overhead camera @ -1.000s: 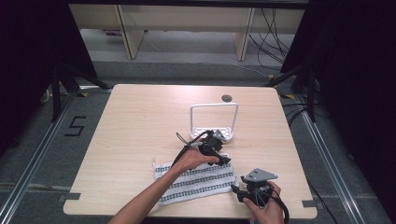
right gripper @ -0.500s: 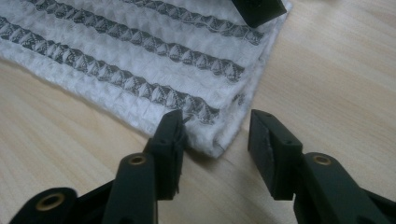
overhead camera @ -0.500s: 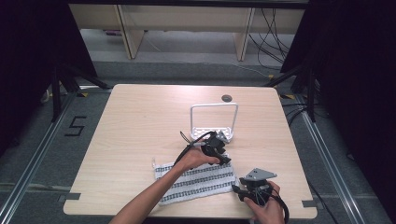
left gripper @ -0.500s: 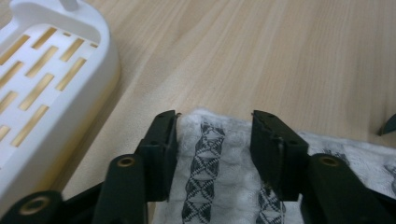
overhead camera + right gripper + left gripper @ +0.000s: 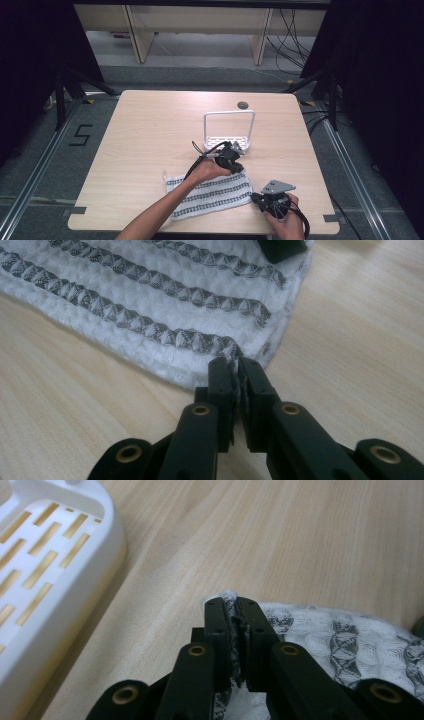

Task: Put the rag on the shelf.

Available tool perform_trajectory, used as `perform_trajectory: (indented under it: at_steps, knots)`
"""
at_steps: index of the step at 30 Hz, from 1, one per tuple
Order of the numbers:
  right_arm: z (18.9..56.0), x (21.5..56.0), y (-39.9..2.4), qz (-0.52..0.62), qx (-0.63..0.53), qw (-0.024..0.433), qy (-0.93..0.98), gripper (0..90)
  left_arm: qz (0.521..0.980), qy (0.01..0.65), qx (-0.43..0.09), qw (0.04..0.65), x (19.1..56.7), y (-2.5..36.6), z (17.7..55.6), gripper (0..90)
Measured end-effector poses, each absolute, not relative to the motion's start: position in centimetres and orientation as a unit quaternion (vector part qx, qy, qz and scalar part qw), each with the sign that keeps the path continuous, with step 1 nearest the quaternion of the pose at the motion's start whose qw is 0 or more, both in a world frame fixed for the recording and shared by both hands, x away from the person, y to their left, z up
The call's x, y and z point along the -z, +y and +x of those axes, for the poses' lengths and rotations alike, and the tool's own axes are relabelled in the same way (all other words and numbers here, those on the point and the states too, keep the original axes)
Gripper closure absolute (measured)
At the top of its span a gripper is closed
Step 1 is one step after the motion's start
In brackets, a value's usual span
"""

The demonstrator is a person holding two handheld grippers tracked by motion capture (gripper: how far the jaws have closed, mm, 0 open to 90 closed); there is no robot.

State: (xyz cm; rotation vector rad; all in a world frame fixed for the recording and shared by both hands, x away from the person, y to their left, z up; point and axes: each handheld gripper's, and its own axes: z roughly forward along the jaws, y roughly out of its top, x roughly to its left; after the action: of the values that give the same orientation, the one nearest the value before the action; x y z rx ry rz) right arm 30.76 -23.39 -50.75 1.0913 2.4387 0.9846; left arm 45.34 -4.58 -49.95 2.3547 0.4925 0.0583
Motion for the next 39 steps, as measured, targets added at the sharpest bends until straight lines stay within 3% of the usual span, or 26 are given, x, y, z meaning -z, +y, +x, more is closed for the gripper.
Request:
perform_trajectory:
  at_steps: [6,14,21,30,39]
  knots:
    - [30.8,49.5,-23.9,0.371,-0.363,0.176,0.836,87.5,0.900,0.204,-0.034,0.385,48.3,-3.5,45.2,85.5]
    - [30.8,48.2,-23.6,0.371,-0.384,0.178,0.826,87.7,0.886,0.218,-0.049,0.406,45.6,-1.8,44.5,85.6]
    - [30.7,44.0,-23.1,0.335,-0.428,0.214,0.811,87.9,0.866,0.221,-0.090,0.439,40.2,1.3,42.7,85.6]
    - [31.3,39.4,-22.3,0.312,-0.464,0.226,0.798,88.0,0.841,0.238,-0.115,0.471,34.8,3.8,41.6,85.5]
    - [33.9,35.1,-23.1,0.301,-0.471,0.250,0.791,88.0,0.827,0.256,-0.128,0.484,32.8,4.6,41.7,84.8]
